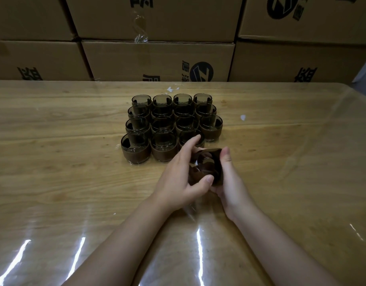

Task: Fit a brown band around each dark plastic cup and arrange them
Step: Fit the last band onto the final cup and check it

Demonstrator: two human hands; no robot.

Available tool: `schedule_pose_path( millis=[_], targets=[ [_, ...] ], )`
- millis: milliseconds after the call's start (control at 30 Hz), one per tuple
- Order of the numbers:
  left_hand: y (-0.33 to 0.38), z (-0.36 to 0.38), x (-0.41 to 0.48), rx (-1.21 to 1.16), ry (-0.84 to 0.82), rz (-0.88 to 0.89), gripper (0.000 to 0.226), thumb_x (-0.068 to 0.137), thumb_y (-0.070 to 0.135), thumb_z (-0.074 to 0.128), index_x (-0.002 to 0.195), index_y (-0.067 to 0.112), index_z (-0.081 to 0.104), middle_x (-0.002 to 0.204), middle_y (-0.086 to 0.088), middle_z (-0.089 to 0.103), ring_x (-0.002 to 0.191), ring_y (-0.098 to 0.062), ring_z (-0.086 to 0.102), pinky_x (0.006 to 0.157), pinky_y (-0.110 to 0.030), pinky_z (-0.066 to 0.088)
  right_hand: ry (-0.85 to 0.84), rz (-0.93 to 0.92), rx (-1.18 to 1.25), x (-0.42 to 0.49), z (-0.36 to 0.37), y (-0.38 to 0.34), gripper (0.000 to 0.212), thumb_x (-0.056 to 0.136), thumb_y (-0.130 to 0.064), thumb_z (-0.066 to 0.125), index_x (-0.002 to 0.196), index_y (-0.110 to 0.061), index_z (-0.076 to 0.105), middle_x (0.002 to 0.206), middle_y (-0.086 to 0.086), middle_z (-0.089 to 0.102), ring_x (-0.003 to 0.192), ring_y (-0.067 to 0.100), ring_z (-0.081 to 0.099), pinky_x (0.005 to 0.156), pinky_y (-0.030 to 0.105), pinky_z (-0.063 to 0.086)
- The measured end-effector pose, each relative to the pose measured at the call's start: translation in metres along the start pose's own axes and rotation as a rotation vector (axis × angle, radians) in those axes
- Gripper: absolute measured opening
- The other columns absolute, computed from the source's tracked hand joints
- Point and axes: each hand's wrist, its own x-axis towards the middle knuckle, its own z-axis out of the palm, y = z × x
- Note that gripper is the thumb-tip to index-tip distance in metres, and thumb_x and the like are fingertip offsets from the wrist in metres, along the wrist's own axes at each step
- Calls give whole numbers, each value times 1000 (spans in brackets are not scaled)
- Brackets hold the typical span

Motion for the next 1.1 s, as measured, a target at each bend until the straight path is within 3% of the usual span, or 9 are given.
schedule_pose_path(
  millis=[133, 267, 367, 500, 567, 667, 733, 867, 1100],
  targets=[
    [0, 5, -2, 16, -36, 53, 69, 82, 52, 46, 142, 37, 14, 131, 2, 49, 121, -10, 49, 100, -26, 41, 20, 25, 86, 1, -2, 2, 51, 80, -64, 45, 105, -30, 73, 107, 1, 74, 103, 15, 69, 84, 32, 54],
    [-4, 9, 0, -57, 19, 7, 88, 78, 52, 55, 149, 24, 10, 132, 12, 37, 126, 1, 40, 103, -12, 34, -19, -11, 254, 4, -5, -2, 50, 83, -56, 45, 116, -28, 69, 116, 4, 70, 110, 19, 66, 87, 33, 55],
    [-7, 7, 5, -130, 88, -174, 86, 66, 61, 61, 140, 26, 34, 124, 7, 40, 115, 5, 46, 92, -7, 40, 11, -43, 375, 9, -9, -3, 47, 83, -50, 48, 112, -20, 71, 111, 11, 72, 105, 23, 68, 82, 33, 58],
    [-10, 7, 8, -464, -11, -364, 44, 71, 45, 78, 103, 23, 59, 91, 5, 65, 74, 0, 64, 59, -17, 52, 7, -59, 394, 12, -14, 1, 39, 83, -46, 51, 92, -21, 79, 103, 12, 73, 102, 24, 69, 80, 33, 56],
    [-12, 6, 8, -545, -56, -394, 37, 69, 38, 67, 97, 16, 61, 79, 4, 69, 69, -7, 68, 60, -18, 53, 9, -48, 418, 14, -16, 1, 38, 82, -43, 53, 97, -18, 77, 101, 12, 73, 98, 24, 70, 80, 34, 55],
    [-15, 2, 10, -605, -89, -389, 34, 72, 32, 64, 100, 13, 62, 86, -6, 69, 74, -13, 71, 66, -19, 55, 6, -33, 454, 17, -18, 0, 44, 81, -37, 54, 116, -12, 64, 101, 13, 72, 96, 24, 70, 80, 35, 55],
    [-17, 0, 10, -639, -113, -389, 32, 76, 32, 65, 102, 14, 64, 88, -7, 70, 76, -16, 72, 67, -19, 55, -16, -10, 492, 19, -19, -1, 45, 80, -33, 54, 118, -10, 62, 102, 14, 71, 97, 25, 69, 79, 36, 56],
    [-23, -5, 9, -679, -168, -386, 28, 82, 32, 70, 105, 17, 65, 89, -3, 73, 82, -20, 72, 70, -21, 54, -79, 61, 608, 19, -24, -5, 46, 79, -24, 57, 122, -8, 61, 106, 16, 68, 101, 28, 65, 97, 44, 49],
    [-26, -8, 8, -688, -219, -349, 44, 73, 42, 71, 105, 13, 62, 88, 0, 71, 81, -19, 72, 72, -21, 55, -249, 69, 783, 18, -27, -6, 45, 84, -15, 52, 129, -16, 53, 90, 14, 72, 81, 26, 72, 69, 35, 58]
  ],
)
